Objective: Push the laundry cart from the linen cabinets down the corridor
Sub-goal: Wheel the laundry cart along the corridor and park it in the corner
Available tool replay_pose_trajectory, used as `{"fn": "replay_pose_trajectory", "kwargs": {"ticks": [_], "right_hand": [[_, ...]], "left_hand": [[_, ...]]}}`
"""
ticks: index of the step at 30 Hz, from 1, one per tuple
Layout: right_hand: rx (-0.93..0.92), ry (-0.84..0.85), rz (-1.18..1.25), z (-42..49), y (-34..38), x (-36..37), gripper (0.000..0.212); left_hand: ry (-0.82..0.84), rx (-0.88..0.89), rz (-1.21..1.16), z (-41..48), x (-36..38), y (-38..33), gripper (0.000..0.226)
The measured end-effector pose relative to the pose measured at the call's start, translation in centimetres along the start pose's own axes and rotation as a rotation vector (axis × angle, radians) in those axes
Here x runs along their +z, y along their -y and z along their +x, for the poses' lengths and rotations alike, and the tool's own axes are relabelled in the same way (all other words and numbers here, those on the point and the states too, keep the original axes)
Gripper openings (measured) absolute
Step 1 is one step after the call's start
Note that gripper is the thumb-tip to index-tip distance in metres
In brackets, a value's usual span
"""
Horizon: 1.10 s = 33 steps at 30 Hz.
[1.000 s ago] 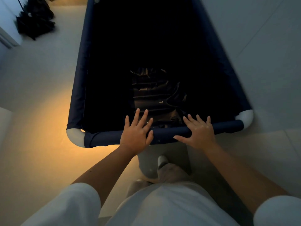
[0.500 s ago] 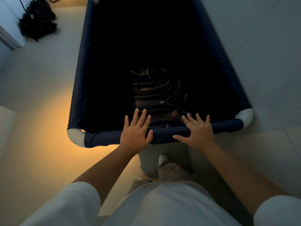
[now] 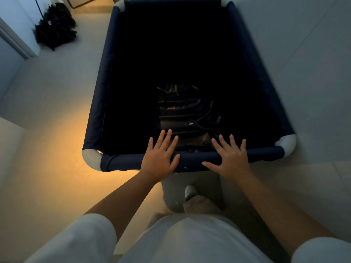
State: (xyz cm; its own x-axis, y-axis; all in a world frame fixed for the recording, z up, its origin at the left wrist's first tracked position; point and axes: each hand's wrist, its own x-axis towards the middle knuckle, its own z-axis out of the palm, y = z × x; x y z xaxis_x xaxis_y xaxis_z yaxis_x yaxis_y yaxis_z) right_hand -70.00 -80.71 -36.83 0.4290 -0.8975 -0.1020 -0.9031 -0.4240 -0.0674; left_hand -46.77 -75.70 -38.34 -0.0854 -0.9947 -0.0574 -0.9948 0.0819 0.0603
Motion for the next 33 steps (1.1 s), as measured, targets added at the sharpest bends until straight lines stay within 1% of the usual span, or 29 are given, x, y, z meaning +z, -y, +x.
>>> {"fn": "replay_pose_trajectory", "kwargs": {"ticks": [3, 8, 11, 14, 16, 19, 22, 27, 33], "right_hand": [[-0.023, 0.012, -0.013, 0.1, 0.2, -0.1, 0.087], [-0.06, 0.002, -0.029, 0.4, 1.1, -0.4, 0.083], [-0.071, 0.006, -0.018, 0.8, 1.9, -0.2, 0.081], [-0.065, -0.005, -0.007, 1.5, 2.6, -0.2, 0.081], [-0.056, -0.003, -0.022, 2.2, 2.7, -0.2, 0.084], [-0.031, 0.017, -0.088, 2.9, 2.4, 0.1, 0.088], [-0.019, 0.051, -0.127, 2.9, 2.2, 0.4, 0.089], [-0.025, 0.067, -0.13, 2.2, 2.2, 0.4, 0.086], [-0.014, 0.077, -0.132, 1.9, 2.2, 0.5, 0.084]], "left_hand": [[-0.001, 0.001, 0.01, 0.0, 0.0, 0.0, 0.063], [-0.018, -0.016, -0.013, -0.2, -0.2, 0.0, 0.058], [-0.03, -0.018, -0.031, -0.4, -0.4, 0.2, 0.059], [-0.1, -0.069, -0.092, -0.4, -1.0, 0.6, 0.062], [-0.121, -0.118, -0.092, -0.5, -1.2, 1.4, 0.061], [-0.066, -0.156, -0.046, -0.9, -0.8, 2.5, 0.061], [-0.029, -0.127, -0.014, -0.9, -0.6, 2.5, 0.06], [-0.024, -0.099, 0.028, -0.9, -0.4, 2.5, 0.056], [-0.005, -0.113, 0.028, -1.0, -0.4, 2.3, 0.059]]}}
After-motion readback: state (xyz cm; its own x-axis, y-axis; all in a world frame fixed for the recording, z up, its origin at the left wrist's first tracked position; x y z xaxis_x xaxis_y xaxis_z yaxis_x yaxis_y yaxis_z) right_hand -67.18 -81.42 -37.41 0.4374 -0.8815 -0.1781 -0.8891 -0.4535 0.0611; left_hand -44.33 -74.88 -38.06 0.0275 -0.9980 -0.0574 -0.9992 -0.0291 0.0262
